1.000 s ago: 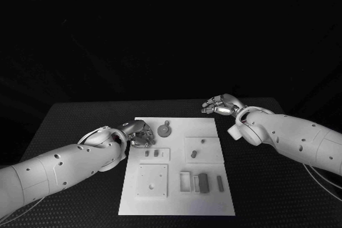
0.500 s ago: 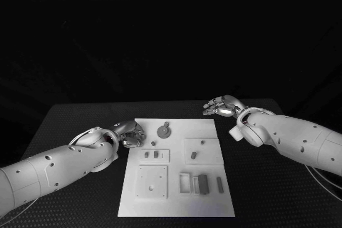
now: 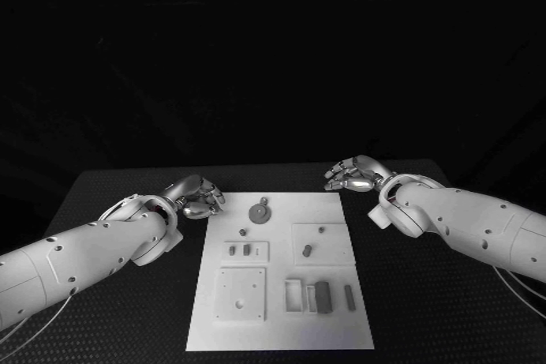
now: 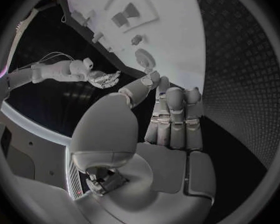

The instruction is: Assemble the parts on the task board

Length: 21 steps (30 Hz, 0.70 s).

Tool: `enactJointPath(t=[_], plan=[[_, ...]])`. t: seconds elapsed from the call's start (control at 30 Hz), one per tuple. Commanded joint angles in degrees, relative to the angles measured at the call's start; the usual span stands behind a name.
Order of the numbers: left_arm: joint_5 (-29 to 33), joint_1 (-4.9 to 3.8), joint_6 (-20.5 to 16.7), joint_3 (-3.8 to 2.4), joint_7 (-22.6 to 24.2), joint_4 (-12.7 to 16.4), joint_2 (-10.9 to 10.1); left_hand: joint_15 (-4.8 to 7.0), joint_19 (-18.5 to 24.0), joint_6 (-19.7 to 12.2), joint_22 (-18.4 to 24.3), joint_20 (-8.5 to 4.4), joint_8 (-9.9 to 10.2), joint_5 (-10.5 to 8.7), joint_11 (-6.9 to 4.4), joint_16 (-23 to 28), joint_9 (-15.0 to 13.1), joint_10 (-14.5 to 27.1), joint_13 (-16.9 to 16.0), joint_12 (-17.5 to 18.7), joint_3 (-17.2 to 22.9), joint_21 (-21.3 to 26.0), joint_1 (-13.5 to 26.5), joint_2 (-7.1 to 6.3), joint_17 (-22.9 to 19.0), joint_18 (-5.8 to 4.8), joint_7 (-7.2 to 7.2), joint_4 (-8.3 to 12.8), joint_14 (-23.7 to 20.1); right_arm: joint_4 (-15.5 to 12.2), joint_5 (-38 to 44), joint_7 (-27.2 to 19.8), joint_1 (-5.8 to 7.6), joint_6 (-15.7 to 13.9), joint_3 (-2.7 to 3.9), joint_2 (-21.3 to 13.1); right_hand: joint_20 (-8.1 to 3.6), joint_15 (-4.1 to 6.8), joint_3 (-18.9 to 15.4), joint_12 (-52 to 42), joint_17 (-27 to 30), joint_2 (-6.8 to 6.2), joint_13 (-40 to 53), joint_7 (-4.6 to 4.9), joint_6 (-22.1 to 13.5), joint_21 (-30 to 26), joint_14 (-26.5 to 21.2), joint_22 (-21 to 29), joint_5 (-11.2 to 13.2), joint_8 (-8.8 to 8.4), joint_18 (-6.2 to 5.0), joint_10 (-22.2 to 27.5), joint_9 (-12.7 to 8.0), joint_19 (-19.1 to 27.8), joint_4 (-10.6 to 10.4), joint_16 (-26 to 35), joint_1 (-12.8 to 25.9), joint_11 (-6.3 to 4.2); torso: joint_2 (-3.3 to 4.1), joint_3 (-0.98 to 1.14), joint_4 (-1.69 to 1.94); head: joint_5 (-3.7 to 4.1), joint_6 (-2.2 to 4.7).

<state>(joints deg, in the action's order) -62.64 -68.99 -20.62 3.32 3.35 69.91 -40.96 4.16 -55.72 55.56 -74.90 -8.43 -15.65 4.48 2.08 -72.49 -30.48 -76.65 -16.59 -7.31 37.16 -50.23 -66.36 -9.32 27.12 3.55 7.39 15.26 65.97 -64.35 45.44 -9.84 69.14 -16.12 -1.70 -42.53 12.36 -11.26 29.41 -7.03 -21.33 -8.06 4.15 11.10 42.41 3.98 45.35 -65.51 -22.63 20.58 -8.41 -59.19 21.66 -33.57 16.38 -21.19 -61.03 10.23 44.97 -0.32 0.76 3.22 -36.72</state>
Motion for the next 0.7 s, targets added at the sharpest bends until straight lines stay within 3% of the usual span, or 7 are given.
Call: enactJointPath(t=[0.03,0.13,0.2,0.33,0.47,0.63,0.7], plan=[[4.28,-0.6,-0.58,-0.04,3.61,1.9,-0.13,-0.03,0.51,-0.36,-0.35,-1.27,-0.29,0.01,0.1,0.49,-0.1,0.61,0.11,0.29,-0.98,0.43,1.01,-0.03,-0.17,0.65,0.25,0.17,-0.56,-0.43,6.04,-0.01,-0.18,0.18,0.01,-0.39,0.01,0.09,0.22,-0.29,-0.07,0.01,0.08,-0.02,0.54,-0.04,0.47,0.09,0.33,0.19,-1.09,-0.31,-0.08,-0.3,0.09,-0.36,-0.49,-0.09,0.0,0.04,-0.09,0.13,0.14],[5.91,-1.05,-0.7,-0.04,3.78,3.07,-0.25,-0.06,0.6,-0.53,-0.36,-1.23,-0.27,0.1,0.19,0.6,-0.11,0.77,0.13,0.36,-1.55,0.53,1.33,-0.07,-0.21,0.64,0.31,0.29,-0.58,-1.16,9.09,0.15,-0.43,0.01,0.0,-0.88,0.03,0.16,0.25,-0.43,-0.13,-0.11,0.11,-0.09,0.82,-0.07,0.62,0.14,0.4,0.32,-1.18,-0.55,-0.08,-0.52,0.1,-0.46,-0.69,-0.21,0.0,0.01,-0.12,0.3,0.24],[11.76,-1.54,-1.01,-0.03,4.31,3.98,-0.45,-0.11,0.63,-0.67,-0.35,-1.19,-0.23,0.05,0.24,0.71,-0.11,0.93,0.15,0.43,-1.84,0.63,1.54,0.09,-0.26,0.64,0.36,0.26,-0.62,-2.54,13.07,0.48,-0.7,-0.13,0.0,-1.48,0.02,0.42,0.2,-0.86,-0.38,-0.23,0.26,-0.29,1.52,0.01,1.22,0.19,0.66,0.66,-1.46,-1.32,-0.01,-1.22,0.12,-0.85,-0.93,-0.54,-0.02,0.01,-0.1,0.38,0.32],[29.11,-2.26,0.25,-0.02,7.39,4.54,-0.68,-0.69,2.13,-1.24,0.41,-0.59,-0.1,0.03,0.76,3.42,-0.07,1.88,0.33,0.9,-2.21,2.46,2.76,0.94,-1.48,0.34,0.63,-0.56,-2.3,-4.82,20.75,1.41,-1.0,-0.71,-0.01,-2.35,-0.08,1.78,0.01,-2.09,-1.51,-0.41,0.96,-0.77,3.02,0.52,3.6,0.22,1.44,1.3,-2.44,-3.46,0.14,-3.87,0.13,-2.38,-1.27,-1.52,0.03,0.11,-0.1,0.42,0.42],[44.04,-2.56,2.76,-0.02,12.71,4.71,-0.73,-2.14,5.14,-2.47,1.91,0.75,0.3,0.15,2.11,8.39,0.09,4.34,0.86,2.11,-2.22,5.92,3.8,1.94,-3.65,-0.43,1.19,-0.79,-5.27,-6.93,29.13,2.86,-1.28,-0.72,-0.03,-3.17,-0.15,3.24,0.06,-3.18,-3.19,-0.85,1.92,-1.32,4.71,1.17,6.32,0.25,2.68,1.94,-3.64,-5.35,0.44,-7.19,0.08,-4.1,-1.56,-2.59,0.0,0.03,-0.09,0.49,0.37],[48.83,-2.59,5.1,0.0,14.74,4.23,-0.64,-4.28,9.6,-3.53,4.25,2.86,0.25,0.09,3.73,16.91,0.02,6.38,1.44,2.93,-2.67,11.33,5.31,2.8,-7.07,-1.72,1.64,-0.32,-9.03,-8.85,35.69,4.38,-1.44,-0.12,-0.1,-3.5,-0.12,4.68,0.96,-3.98,-5.27,-1.51,3.09,-1.97,6.24,1.82,8.87,0.3,4.36,2.31,-4.92,-6.81,0.74,-10.58,-0.06,-5.6,-1.87,-3.38,-0.02,-0.08,-0.02,0.54,0.41],[49.05,-2.59,6.49,0.01,14.99,4.12,-0.56,-5.83,11.81,-4.2,5.15,4.24,0.3,0.41,4.59,21.17,0.02,8.15,2.27,3.44,-3.18,13.77,6.15,3.06,-8.55,-2.14,1.88,-0.05,-11.17,-9.74,37.94,5.04,-1.59,0.6,-0.18,-3.6,-0.06,5.23,1.61,-4.1,-6.26,-1.72,3.55,-2.1,6.72,2.06,9.85,0.3,4.97,2.31,-5.44,-7.19,0.81,-11.91,-0.14,-6.09,-1.87,-3.56,-0.02,-0.07,-0.02,0.57,0.39]])
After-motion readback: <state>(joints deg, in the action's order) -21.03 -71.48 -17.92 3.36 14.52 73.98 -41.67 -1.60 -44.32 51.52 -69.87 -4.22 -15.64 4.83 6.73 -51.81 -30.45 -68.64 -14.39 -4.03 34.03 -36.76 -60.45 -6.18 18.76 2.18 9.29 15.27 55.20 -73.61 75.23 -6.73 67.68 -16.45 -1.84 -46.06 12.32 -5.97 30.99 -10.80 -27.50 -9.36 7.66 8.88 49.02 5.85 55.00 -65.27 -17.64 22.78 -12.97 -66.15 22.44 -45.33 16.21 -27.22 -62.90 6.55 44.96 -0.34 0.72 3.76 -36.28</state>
